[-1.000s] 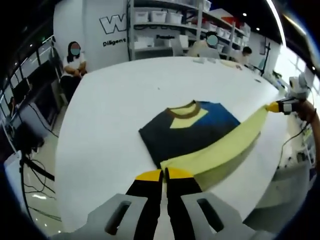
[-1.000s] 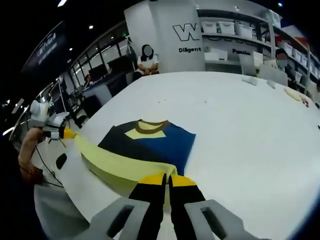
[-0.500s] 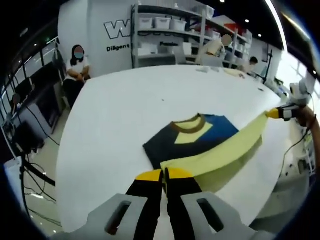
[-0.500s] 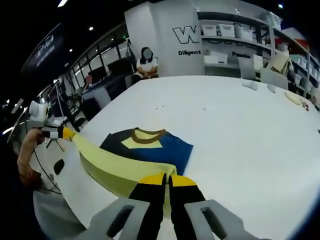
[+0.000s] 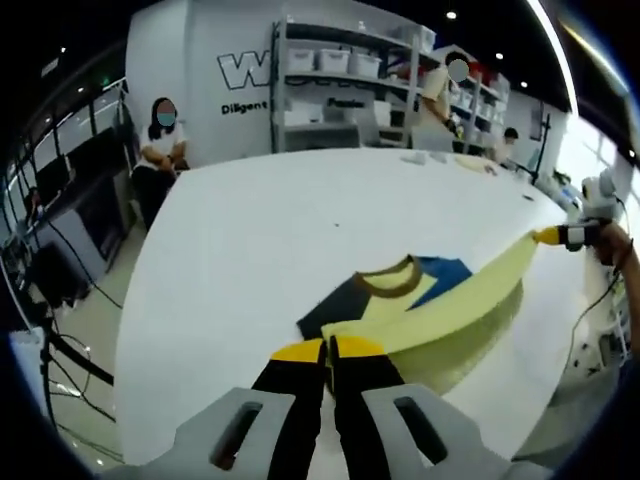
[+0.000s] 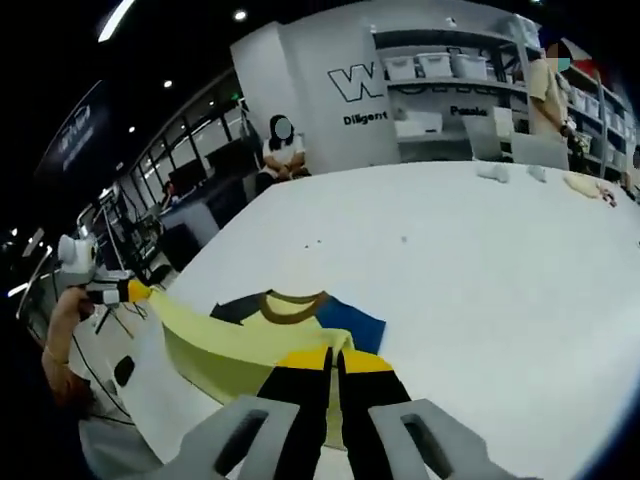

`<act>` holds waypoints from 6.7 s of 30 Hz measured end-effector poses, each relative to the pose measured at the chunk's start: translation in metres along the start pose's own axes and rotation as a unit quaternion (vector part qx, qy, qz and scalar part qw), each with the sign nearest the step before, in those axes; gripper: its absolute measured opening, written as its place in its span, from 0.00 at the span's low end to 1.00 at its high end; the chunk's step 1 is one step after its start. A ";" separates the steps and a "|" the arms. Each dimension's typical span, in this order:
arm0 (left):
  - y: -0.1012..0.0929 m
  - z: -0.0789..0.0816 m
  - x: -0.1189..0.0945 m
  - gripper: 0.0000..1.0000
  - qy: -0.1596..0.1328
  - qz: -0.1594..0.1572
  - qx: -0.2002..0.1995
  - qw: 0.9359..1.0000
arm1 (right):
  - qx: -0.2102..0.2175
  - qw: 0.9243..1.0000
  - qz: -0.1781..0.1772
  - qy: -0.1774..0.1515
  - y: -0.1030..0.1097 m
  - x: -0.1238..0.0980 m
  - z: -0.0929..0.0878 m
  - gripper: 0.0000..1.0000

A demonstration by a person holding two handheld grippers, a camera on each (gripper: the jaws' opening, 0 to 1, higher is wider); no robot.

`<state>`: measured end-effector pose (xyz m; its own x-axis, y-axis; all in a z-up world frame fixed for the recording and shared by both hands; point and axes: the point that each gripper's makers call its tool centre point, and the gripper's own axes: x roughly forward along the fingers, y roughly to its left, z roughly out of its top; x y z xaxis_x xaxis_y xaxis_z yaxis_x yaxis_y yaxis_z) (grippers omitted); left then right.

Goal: Fold the garment on the visible template until the final outline fits inside the template.

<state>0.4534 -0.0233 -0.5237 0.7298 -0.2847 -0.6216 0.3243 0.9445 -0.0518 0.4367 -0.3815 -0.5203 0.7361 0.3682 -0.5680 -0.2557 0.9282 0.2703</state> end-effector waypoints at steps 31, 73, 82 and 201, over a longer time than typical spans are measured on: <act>0.030 0.002 0.085 0.00 0.022 0.008 -0.045 0.999 | 0.015 0.999 -0.013 0.028 -0.027 0.081 0.007 0.00; 0.047 -0.047 0.162 0.00 0.042 0.040 -0.080 0.995 | -0.022 0.995 -0.048 0.090 -0.073 0.166 -0.045 0.00; 0.043 -0.044 0.164 0.01 0.035 0.028 0.017 0.999 | -0.035 0.996 -0.040 0.077 -0.072 0.169 -0.044 0.00; -0.014 -0.077 0.072 0.97 0.010 -0.103 0.069 0.992 | -0.098 0.985 0.103 0.094 0.003 0.063 -0.098 0.81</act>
<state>0.4547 -0.0445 -0.6277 0.6273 -0.4647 -0.6249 0.5456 0.8348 -0.0732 0.4212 -0.3505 -0.6312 0.5307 0.5366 -0.6561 -0.5180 0.8180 0.2500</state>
